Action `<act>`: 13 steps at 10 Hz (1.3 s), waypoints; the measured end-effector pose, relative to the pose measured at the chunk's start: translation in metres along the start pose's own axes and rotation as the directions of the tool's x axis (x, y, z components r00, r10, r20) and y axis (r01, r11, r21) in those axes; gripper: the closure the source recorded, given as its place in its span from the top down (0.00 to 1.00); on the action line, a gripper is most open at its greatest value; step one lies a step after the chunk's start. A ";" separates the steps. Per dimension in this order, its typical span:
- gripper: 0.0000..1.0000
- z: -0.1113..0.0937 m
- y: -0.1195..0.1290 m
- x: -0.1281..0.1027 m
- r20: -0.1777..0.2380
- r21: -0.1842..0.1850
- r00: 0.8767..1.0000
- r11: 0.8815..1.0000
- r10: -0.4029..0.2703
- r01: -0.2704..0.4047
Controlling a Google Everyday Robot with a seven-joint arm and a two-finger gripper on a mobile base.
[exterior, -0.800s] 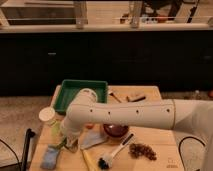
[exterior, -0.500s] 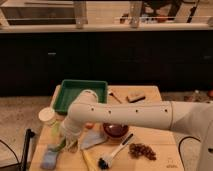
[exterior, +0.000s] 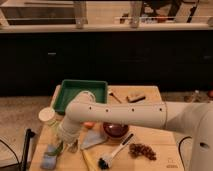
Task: Place pepper in metal cup
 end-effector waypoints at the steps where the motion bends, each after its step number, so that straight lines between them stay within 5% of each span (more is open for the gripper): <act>1: 0.01 0.001 0.001 -0.002 0.016 0.000 1.000 1.000 0.003 -0.003; 13: 0.01 0.004 0.020 0.012 0.122 0.009 0.986 0.993 0.116 -0.118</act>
